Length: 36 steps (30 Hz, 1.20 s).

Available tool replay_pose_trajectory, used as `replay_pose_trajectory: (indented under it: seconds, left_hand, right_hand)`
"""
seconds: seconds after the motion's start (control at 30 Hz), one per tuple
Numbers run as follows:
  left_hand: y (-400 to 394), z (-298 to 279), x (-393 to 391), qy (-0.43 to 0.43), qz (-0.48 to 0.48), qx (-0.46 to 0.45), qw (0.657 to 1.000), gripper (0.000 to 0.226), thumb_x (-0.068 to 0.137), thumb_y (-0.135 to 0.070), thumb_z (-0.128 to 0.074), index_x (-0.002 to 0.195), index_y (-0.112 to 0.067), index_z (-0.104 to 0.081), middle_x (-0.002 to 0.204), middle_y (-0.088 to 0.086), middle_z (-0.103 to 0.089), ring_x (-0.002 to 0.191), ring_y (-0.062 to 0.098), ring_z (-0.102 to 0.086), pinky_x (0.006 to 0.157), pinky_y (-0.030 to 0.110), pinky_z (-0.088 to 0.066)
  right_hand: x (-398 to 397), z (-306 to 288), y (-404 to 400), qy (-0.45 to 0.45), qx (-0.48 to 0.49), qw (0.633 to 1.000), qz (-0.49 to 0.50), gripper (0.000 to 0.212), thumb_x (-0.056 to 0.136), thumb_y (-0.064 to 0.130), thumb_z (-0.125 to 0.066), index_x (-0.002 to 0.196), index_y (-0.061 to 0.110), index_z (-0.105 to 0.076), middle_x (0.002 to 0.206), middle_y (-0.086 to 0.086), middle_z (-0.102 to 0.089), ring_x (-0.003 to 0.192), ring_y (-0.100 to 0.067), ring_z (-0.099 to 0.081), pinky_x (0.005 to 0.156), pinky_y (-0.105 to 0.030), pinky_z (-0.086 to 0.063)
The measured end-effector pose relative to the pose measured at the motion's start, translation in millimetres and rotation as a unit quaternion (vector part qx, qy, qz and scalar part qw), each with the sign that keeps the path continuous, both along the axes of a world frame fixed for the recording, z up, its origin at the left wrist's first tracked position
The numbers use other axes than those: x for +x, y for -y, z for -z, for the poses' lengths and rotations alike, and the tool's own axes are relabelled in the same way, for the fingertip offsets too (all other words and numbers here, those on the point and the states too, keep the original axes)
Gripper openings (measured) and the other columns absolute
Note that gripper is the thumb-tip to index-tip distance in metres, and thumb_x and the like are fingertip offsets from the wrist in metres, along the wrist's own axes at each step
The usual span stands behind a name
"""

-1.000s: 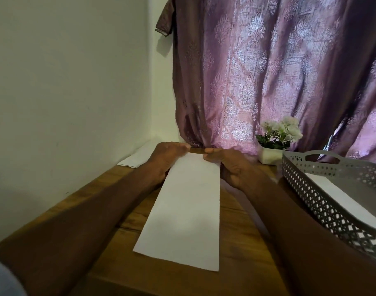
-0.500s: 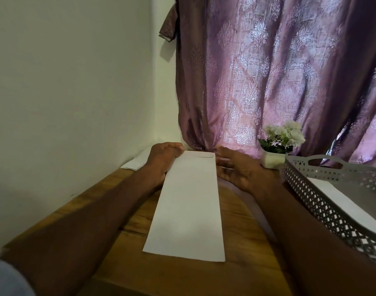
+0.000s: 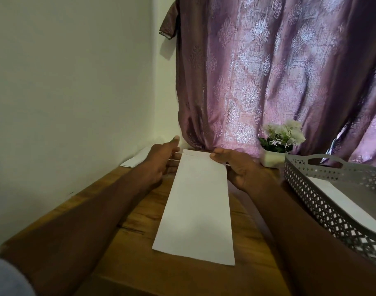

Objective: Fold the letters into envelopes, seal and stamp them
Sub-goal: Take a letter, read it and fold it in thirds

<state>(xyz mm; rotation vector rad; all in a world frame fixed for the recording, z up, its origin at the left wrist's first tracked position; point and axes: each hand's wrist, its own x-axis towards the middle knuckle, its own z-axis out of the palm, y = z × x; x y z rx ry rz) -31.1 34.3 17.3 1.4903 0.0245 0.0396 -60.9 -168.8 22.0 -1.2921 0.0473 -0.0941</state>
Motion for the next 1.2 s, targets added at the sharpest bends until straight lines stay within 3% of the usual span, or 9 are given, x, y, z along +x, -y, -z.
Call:
replay_pose_trajectory:
  seconds: [0.07,0.13,0.23,0.37,0.53,0.77,0.93,1.03,1.2]
  left_hand:
    - [1,2,-2,-0.009,0.067,0.026,0.997,0.057,0.084,-0.062,-0.074,0.111,-0.012,-0.074,0.104,0.011,-0.08,0.097,0.03,-0.076,0.089,0.041,-0.062]
    - [2,5,-4,0.007,0.121,0.023,0.992,0.054,0.078,-0.045,-0.086,0.115,-0.007,-0.075,0.11,0.017,-0.078,0.102,0.035,-0.076,0.099,0.048,-0.058]
    - [2,6,-1,0.028,0.13,0.005,0.991,0.04,0.081,-0.02,-0.087,0.116,-0.004,-0.076,0.113,0.02,-0.077,0.105,0.04,-0.074,0.1,0.053,-0.057]
    - [2,3,-1,0.041,0.103,0.015,0.994,0.038,0.083,-0.022,-0.086,0.116,-0.006,-0.075,0.114,0.018,-0.076,0.104,0.038,-0.074,0.098,0.051,-0.059]
    - [3,4,-1,0.044,0.08,0.011,0.996,0.037,0.084,-0.022,-0.085,0.116,-0.007,-0.075,0.113,0.016,-0.077,0.104,0.037,-0.074,0.099,0.051,-0.058]
    - [2,4,1,0.046,0.092,0.005,0.995,0.024,0.087,-0.016,-0.081,0.11,-0.007,-0.078,0.11,0.017,-0.078,0.1,0.036,-0.075,0.091,0.045,-0.062]
    - [-4,2,7,0.058,0.02,0.034,0.998,0.01,0.093,-0.006,-0.071,0.093,-0.013,-0.078,0.09,0.009,-0.079,0.078,0.021,-0.075,0.054,0.024,-0.058]
    - [-2,0,5,0.063,-0.042,0.021,0.997,0.013,0.097,-0.015,-0.065,0.091,-0.007,-0.074,0.074,0.01,-0.076,0.058,0.019,-0.072,0.049,0.025,-0.055]
    - [-5,-9,3,0.103,0.015,0.154,0.983,0.043,0.099,-0.054,-0.059,0.103,-0.015,-0.077,0.103,0.005,-0.078,0.093,0.024,-0.073,0.072,0.029,-0.057]
  right_hand:
    - [0,0,-5,0.004,-0.006,1.0,-0.012,0.02,0.084,-0.009,-0.074,0.099,0.004,-0.07,0.088,-0.014,-0.073,0.076,-0.026,-0.072,0.062,-0.032,-0.06]
    - [0,1,-9,0.007,-0.009,1.0,-0.019,0.019,0.083,-0.011,-0.075,0.094,0.004,-0.071,0.083,-0.015,-0.074,0.072,-0.025,-0.074,0.061,-0.031,-0.06]
    - [1,0,-6,0.002,-0.009,1.0,-0.007,0.021,0.08,-0.012,-0.077,0.093,0.004,-0.072,0.082,-0.014,-0.076,0.074,-0.025,-0.075,0.068,-0.035,-0.063]
    - [4,-2,0,-0.008,-0.027,0.999,0.029,0.029,0.081,-0.009,-0.077,0.106,0.003,-0.071,0.097,-0.015,-0.075,0.091,-0.029,-0.072,0.091,-0.044,-0.061]
    - [-2,-2,-1,-0.015,-0.019,0.999,0.026,0.025,0.087,0.004,-0.078,0.111,0.0,-0.071,0.107,-0.02,-0.075,0.091,-0.029,-0.071,0.092,-0.045,-0.061]
    - [-8,-4,-7,-0.012,-0.041,0.999,-0.015,0.013,0.091,-0.004,-0.07,0.103,-0.001,-0.073,0.1,-0.02,-0.075,0.085,-0.029,-0.073,0.082,-0.041,-0.061]
    - [-4,-4,1,-0.017,-0.03,0.999,0.016,0.029,0.086,-0.007,-0.073,0.115,-0.007,-0.07,0.11,-0.024,-0.074,0.101,-0.037,-0.072,0.096,-0.049,-0.058]
    - [-3,-3,3,-0.025,-0.038,0.999,0.011,0.033,0.086,-0.006,-0.074,0.119,-0.006,-0.069,0.117,-0.025,-0.072,0.111,-0.04,-0.07,0.1,-0.052,-0.056]
    - [-4,-1,-1,-0.044,-0.072,0.995,-0.047,0.042,0.084,-0.004,-0.076,0.124,-0.007,-0.064,0.118,-0.026,-0.072,0.109,-0.04,-0.071,0.098,-0.05,-0.057]
